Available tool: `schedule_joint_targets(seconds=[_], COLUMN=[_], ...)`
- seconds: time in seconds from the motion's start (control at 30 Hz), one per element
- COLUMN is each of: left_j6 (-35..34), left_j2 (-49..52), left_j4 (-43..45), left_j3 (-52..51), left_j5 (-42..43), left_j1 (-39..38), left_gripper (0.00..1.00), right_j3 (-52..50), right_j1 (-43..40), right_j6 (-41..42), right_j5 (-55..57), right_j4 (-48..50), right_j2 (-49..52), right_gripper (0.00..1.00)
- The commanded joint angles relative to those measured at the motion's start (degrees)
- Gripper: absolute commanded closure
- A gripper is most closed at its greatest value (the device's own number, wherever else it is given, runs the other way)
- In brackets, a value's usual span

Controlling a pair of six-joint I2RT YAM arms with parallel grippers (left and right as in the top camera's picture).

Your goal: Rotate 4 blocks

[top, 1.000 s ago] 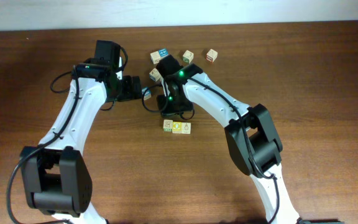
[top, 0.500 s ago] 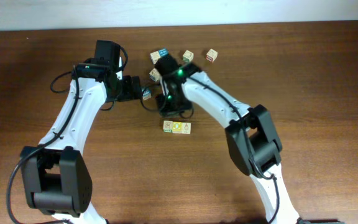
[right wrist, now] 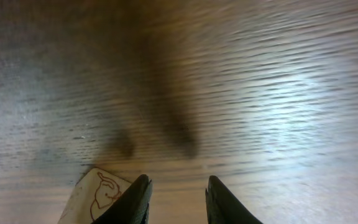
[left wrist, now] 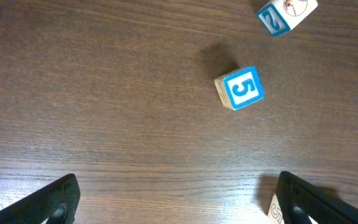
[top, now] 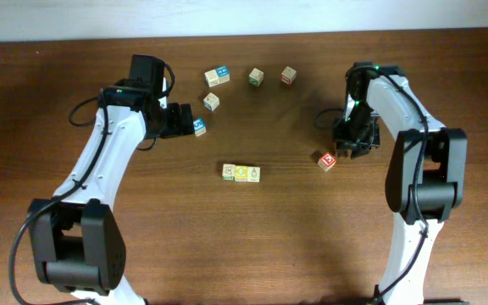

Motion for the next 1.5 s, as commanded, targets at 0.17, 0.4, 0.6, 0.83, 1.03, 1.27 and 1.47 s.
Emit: schedule_joint_targets(seconds=[0.17, 0.4, 0.6, 0.83, 1.03, 1.27, 1.47], left_j6=[-0.37, -0.37, -0.37, -0.37, -0.37, -0.37, -0.37], left_j2=[0.63, 0.63, 0.63, 0.63, 0.63, 0.63, 0.63], left_j4=[0.04, 0.04, 0.04, 0.04, 0.04, 0.04, 0.04], left_j3=[0.72, 0.72, 0.72, 0.72, 0.72, 0.72, 0.72], left_j5=[0.24, 0.24, 0.24, 0.24, 0.24, 0.24, 0.22], left_j1=[-0.02, -0.02, -0.02, -0.02, 0.02, 0.02, 0.02], left_gripper=[0.01, 0.01, 0.01, 0.01, 0.01, 0.01, 0.01], right_j3=[-1.84, 0.33, -0.22, -11.67, -11.67, -11.67, -11.67], right_j1=[9.18, 14.86, 10.01, 12.09, 21.4, 23.21, 24.09], right_j6=[-2.54, -0.83, 0.37, 1.16, 7.26, 9.73, 8.2], right_j5=[-2.91, -6.54, -4.55, -9.35, -10.6, -12.66, -14.03], right_j4=[-0.07, -1.68, -7.17, -1.49, 4.74, 6.23, 2.23], right_j2=[-0.44, -1.6, -7.63, -7.63, -7.58, -7.58, -7.58], right_gripper=[0.74, 0.81, 0.8, 0.87, 0.86, 0.86, 0.85])
